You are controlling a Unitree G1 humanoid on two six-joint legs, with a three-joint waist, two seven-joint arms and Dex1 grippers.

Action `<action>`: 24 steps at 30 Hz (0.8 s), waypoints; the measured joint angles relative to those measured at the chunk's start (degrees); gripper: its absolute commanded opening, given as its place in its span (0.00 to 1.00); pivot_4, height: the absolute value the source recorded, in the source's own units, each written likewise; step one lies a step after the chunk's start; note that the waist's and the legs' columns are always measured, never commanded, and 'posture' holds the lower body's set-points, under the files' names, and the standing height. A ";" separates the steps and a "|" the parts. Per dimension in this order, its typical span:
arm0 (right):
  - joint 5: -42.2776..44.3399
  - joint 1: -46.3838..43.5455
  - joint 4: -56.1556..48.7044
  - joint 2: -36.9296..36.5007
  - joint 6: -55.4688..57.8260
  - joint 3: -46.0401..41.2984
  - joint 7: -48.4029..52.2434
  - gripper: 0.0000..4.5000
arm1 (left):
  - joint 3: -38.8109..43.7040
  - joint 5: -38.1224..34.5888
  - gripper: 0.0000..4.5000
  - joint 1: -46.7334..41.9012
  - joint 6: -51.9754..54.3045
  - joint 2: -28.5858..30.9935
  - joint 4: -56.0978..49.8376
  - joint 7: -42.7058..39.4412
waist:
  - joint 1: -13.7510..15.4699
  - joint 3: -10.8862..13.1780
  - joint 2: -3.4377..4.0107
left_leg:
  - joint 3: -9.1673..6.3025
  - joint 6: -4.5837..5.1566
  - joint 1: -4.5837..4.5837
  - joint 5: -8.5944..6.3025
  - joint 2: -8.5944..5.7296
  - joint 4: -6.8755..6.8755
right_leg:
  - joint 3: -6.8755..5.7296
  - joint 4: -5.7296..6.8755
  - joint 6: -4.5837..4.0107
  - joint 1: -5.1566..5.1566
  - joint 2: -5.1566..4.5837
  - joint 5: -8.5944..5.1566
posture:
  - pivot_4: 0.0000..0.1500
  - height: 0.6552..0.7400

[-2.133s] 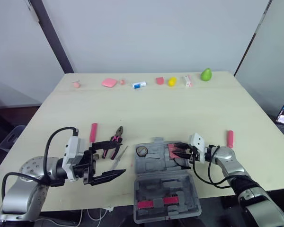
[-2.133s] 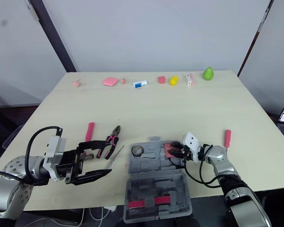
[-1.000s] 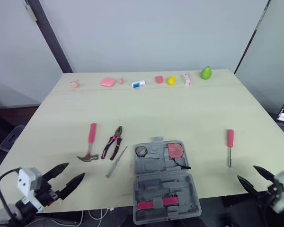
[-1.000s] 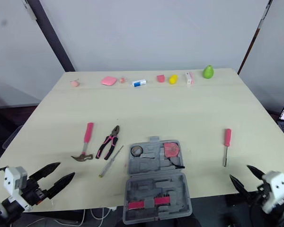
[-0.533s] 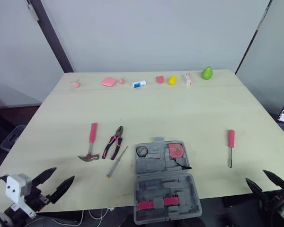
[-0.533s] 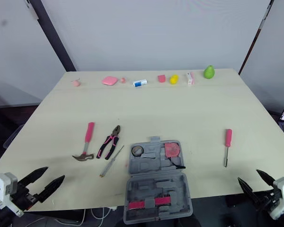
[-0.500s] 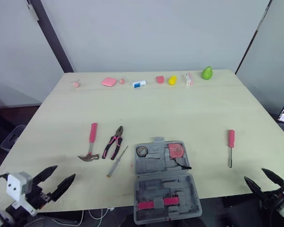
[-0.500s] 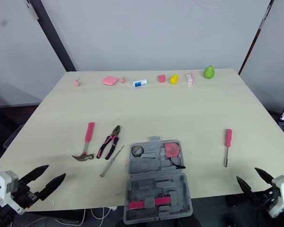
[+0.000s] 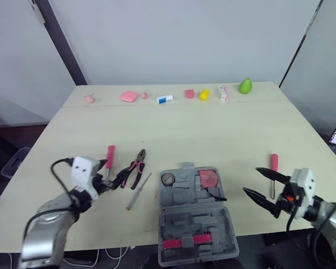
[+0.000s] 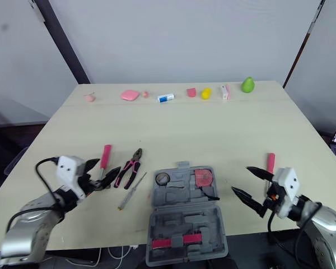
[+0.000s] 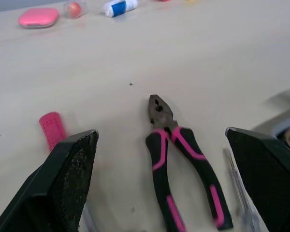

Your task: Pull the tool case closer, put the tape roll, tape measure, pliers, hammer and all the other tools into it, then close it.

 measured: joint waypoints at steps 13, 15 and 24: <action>-0.54 -14.35 3.45 -2.45 3.80 6.14 4.89 0.99 | -8.00 7.60 1.00 -12.09 15.66 -4.53 5.11 11.91 | 0.86 0.02 -0.06 | -0.16 0.00 -0.20 0.00 -0.19 -0.01 | -0.22 -0.02 0.00 -0.02 -0.05 0.01 | 1.00 1.00; -1.26 -15.13 4.97 -2.44 3.71 6.52 5.28 0.99 | -8.71 7.98 1.00 -13.30 18.07 -4.88 6.33 12.69 | 1.06 0.02 -0.07 | -0.16 0.00 -0.22 0.00 -0.21 -0.01 | -0.22 -0.02 0.00 -0.03 -0.06 0.01 | 1.00 1.00; -1.90 -16.36 5.85 -1.80 2.50 6.62 5.99 0.99 | -8.87 8.59 1.00 -16.78 22.90 -6.33 7.97 14.05 | 1.27 0.02 -0.06 | -0.18 -0.01 -0.19 0.01 -0.23 0.02 | -0.29 0.04 0.00 0.00 -0.07 0.01 | 1.00 1.00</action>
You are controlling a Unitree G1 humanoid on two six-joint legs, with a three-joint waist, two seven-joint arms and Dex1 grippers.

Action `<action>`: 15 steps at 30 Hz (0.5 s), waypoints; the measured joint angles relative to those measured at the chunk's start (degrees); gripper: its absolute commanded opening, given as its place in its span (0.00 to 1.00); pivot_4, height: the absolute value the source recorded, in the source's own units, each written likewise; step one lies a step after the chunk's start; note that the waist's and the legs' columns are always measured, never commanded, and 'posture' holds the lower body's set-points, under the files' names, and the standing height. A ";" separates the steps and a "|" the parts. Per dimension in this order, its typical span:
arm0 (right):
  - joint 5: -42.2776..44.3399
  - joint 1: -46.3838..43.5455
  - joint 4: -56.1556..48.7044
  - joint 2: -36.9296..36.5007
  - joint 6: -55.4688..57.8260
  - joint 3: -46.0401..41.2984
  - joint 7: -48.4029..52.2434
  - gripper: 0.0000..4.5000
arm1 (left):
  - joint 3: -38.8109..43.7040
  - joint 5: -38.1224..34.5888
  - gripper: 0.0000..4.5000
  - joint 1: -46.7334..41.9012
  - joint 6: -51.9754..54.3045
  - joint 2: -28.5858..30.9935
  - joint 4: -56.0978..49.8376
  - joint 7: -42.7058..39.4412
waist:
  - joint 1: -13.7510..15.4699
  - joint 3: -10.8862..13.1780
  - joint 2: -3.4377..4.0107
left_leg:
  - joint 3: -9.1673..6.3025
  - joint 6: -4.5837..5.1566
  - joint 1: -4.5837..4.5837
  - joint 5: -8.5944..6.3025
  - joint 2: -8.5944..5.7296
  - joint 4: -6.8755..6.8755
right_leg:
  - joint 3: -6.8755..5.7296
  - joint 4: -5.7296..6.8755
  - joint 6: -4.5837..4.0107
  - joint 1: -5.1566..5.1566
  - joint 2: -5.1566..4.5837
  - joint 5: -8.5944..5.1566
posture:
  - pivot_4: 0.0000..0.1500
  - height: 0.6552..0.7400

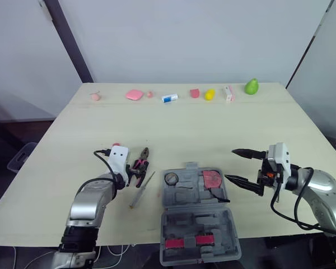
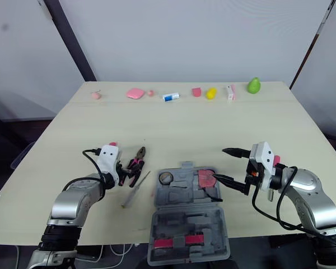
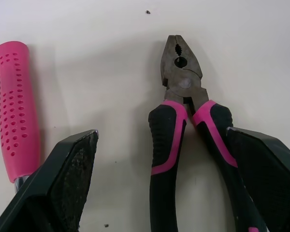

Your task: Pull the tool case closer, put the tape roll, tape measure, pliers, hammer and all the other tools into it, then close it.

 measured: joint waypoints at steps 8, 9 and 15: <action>-1.27 -0.04 0.78 1.37 -1.18 1.47 0.06 0.99 | -1.81 2.06 1.00 -2.86 -0.09 -1.73 2.23 1.52 | 0.05 0.00 0.00 | 0.00 -0.01 -0.04 0.02 -0.02 0.13 | 0.02 -0.01 0.06 0.03 0.00 0.04 | 1.00 1.00; -1.39 -0.04 0.87 1.51 -1.29 1.46 0.06 0.99 | -1.87 2.21 1.00 -2.87 -0.15 -1.78 2.23 1.64 | 0.04 0.00 0.00 | 0.00 -0.01 -0.04 0.01 -0.03 0.13 | 0.02 -0.01 0.06 0.03 0.00 0.04 | 1.00 1.00; -1.85 0.00 1.06 2.09 -1.78 1.48 0.05 0.99 | -1.57 2.36 1.00 -2.84 -0.35 -3.09 2.14 3.33 | 0.04 0.00 0.00 | -0.04 -0.01 -0.06 0.01 -0.02 0.11 | 0.01 -0.01 0.06 0.02 -0.02 0.04 | 1.00 1.00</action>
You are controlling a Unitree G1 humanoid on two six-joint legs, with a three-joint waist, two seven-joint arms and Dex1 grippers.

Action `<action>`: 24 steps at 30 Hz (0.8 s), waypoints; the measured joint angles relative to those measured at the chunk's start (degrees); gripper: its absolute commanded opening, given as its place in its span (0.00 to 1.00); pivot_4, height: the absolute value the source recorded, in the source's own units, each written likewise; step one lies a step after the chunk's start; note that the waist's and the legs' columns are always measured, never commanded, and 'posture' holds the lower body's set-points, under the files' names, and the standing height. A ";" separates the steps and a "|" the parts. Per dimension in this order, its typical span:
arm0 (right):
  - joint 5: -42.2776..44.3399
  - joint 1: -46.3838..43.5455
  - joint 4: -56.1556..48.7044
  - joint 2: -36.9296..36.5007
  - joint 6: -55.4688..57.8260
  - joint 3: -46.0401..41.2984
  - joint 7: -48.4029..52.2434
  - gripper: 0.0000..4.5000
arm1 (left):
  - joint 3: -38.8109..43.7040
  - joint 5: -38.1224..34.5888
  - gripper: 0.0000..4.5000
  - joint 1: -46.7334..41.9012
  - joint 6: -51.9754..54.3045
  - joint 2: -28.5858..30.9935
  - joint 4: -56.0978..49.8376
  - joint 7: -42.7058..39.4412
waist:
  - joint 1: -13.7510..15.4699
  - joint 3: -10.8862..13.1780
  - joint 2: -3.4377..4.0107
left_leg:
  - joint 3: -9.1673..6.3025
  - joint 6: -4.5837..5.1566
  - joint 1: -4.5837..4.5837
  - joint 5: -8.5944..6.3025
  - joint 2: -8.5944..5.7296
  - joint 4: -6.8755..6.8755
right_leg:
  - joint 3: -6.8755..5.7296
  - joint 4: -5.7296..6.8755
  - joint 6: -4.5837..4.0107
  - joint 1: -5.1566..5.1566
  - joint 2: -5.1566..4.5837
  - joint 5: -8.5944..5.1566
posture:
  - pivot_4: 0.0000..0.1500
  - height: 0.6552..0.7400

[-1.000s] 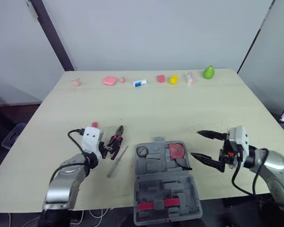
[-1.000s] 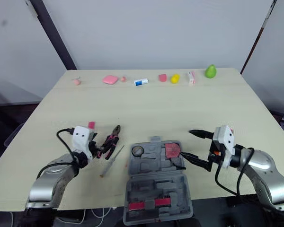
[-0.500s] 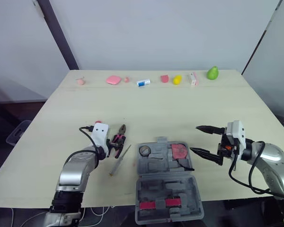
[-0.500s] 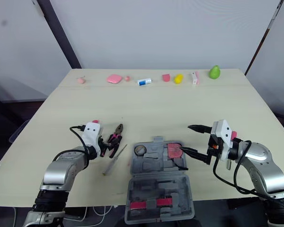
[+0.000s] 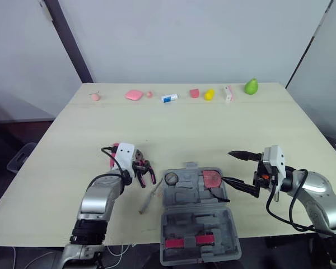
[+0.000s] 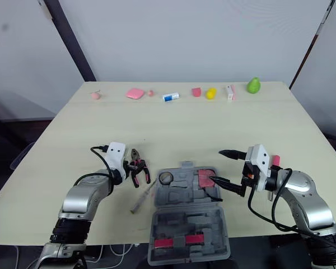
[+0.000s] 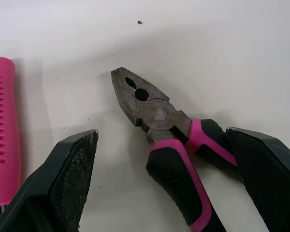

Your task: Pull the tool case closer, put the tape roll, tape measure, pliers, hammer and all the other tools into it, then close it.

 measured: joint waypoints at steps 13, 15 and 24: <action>-0.36 0.10 0.02 0.46 -0.48 0.00 -0.05 0.99 | 0.70 -0.01 1.00 0.72 1.50 -1.52 -2.09 2.15 | -0.01 0.00 0.00 | -0.04 0.00 -0.02 0.00 0.00 0.00 | 0.00 -0.01 0.01 0.00 0.00 0.01 | 1.00 1.00; -0.39 0.10 0.06 0.61 -0.56 0.00 -0.05 0.99 | 0.88 -0.02 1.00 1.25 1.80 -1.73 -2.92 2.52 | -0.04 0.00 0.00 | -0.04 0.00 -0.02 0.00 -0.01 0.00 | 0.00 -0.02 0.01 0.00 0.00 0.01 | 1.00 1.00; -0.69 0.10 0.25 1.42 -0.76 0.09 -0.07 0.99 | 4.78 -0.03 1.00 3.18 5.61 -7.42 -10.41 9.19 | 0.00 0.00 0.00 | -0.30 0.00 -0.04 0.00 -0.02 0.01 | 0.00 -0.01 0.02 0.00 -0.03 0.01 | 1.00 1.00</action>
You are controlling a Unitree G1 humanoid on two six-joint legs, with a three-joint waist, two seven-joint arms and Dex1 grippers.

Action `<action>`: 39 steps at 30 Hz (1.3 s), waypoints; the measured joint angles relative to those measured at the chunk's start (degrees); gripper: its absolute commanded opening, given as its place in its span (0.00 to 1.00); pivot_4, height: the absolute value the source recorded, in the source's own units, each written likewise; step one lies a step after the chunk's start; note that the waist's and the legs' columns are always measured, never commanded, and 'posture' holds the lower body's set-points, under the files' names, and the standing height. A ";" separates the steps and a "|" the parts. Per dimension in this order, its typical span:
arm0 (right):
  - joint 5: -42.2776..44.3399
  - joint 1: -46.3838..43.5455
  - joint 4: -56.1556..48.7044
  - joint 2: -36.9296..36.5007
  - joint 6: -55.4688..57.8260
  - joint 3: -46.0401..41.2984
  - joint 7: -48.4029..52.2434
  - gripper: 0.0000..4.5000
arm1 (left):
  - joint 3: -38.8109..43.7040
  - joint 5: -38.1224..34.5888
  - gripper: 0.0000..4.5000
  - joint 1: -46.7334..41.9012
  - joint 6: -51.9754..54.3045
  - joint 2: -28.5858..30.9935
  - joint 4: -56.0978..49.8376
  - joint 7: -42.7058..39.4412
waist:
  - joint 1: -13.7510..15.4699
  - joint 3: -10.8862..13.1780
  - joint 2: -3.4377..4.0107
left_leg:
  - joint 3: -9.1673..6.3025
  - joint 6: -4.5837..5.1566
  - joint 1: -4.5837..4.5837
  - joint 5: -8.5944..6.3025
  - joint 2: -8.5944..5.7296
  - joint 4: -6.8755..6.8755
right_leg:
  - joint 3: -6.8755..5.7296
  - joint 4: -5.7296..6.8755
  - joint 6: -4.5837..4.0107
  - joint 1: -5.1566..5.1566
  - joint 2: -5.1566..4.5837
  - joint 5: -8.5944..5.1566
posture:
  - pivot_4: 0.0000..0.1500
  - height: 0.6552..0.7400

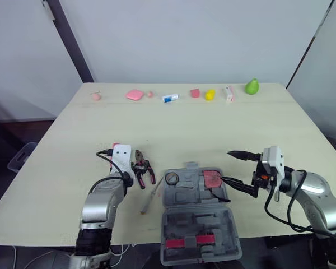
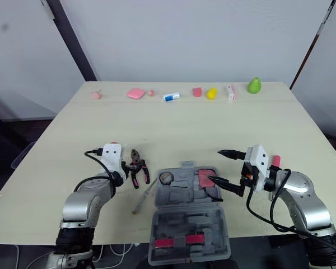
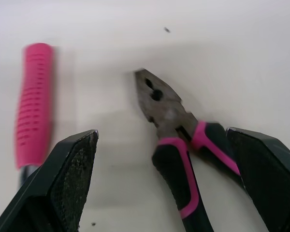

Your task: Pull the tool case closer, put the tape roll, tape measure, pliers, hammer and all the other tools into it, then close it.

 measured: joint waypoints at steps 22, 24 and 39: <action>-1.08 0.75 0.08 1.14 -0.07 1.11 -0.53 0.99 | 1.48 3.26 1.00 -1.81 2.41 -12.21 0.23 12.35 | 0.02 0.00 -0.01 | -0.10 0.00 -0.04 0.00 -0.06 0.01 | -0.03 -0.01 0.01 0.00 0.00 0.01 | 1.00 1.00; -1.08 0.81 0.01 1.12 -0.06 1.10 -0.64 0.99 | 1.55 3.27 1.00 -2.30 1.81 -12.59 1.22 12.61 | 0.01 0.00 -0.01 | -0.10 0.00 -0.04 0.00 -0.06 0.01 | -0.03 -0.02 0.01 0.00 0.01 0.01 | 1.00 1.00; -1.49 1.12 -0.07 1.03 -0.09 1.13 -1.34 1.00 | 3.59 3.21 0.65 -4.56 -1.37 -15.27 6.26 14.83 | 0.01 0.01 -0.01 | -0.17 0.00 -0.09 0.00 -0.07 0.03 | -0.07 -0.02 0.02 0.00 0.01 0.01 | 1.00 1.00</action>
